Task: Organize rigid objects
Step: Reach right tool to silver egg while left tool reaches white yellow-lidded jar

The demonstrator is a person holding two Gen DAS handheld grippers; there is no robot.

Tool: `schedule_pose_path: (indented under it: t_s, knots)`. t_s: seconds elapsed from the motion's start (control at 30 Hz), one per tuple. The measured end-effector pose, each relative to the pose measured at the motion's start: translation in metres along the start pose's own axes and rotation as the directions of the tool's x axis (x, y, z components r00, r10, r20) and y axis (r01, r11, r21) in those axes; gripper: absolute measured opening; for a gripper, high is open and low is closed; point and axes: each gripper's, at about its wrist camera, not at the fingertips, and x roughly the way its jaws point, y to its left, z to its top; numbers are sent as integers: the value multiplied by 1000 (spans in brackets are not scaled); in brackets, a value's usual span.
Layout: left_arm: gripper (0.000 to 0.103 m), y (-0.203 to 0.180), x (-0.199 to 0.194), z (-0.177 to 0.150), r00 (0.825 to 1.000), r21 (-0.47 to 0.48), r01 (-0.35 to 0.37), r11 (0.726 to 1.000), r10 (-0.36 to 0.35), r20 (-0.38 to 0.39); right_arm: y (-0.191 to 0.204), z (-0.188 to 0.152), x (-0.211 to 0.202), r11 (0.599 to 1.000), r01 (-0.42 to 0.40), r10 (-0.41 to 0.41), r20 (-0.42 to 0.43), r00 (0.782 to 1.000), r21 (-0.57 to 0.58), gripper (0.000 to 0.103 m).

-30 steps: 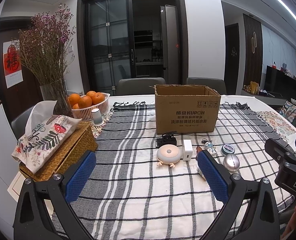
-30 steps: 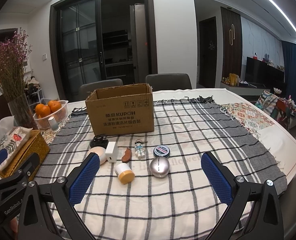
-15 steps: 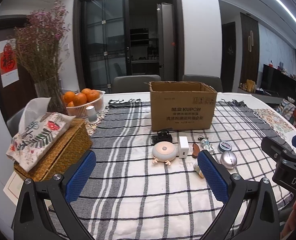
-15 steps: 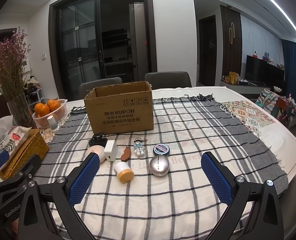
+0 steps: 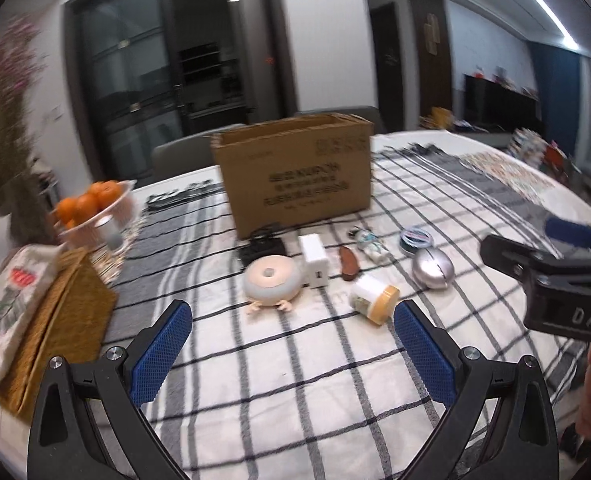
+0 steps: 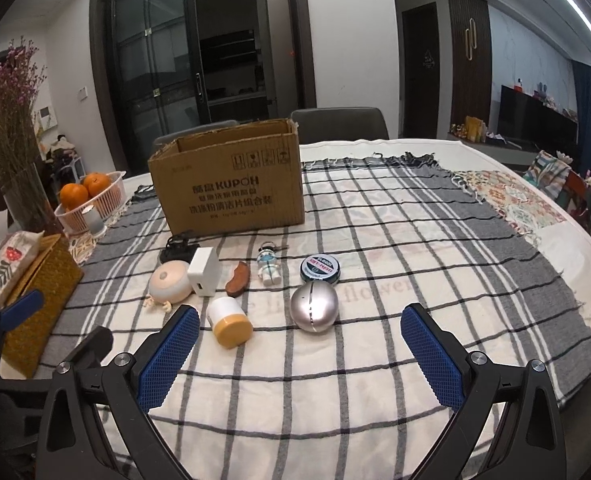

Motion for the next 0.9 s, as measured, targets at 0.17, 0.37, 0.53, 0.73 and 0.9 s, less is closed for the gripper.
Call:
schedule_pose_path:
  t_s: [0.17, 0.37, 0.53, 0.73, 0.9]
  knots:
    - [102, -7, 25, -1, 996, 66, 89, 994, -88, -27, -3, -2, 20, 1000, -10, 10, -12, 1000, -16, 99]
    - [99, -15, 54, 1, 982, 129, 185, 974, -179, -58, -6, -4, 47, 999, -38, 37, -55, 998, -14, 95]
    - [94, -19, 78, 3, 967, 158, 250, 955, -237, -97, -10, -6, 74, 999, -37, 36, -110, 993, -4, 91]
    - [81, -23, 105, 1, 938, 161, 331, 930, -305, -165, -15, -7, 102, 999, -34, 34, -167, 985, 2, 87]
    - [71, -28, 121, -1, 920, 167, 370, 914, -337, -199, -17, -10, 118, 999, -46, 48, -203, 978, 14, 83]
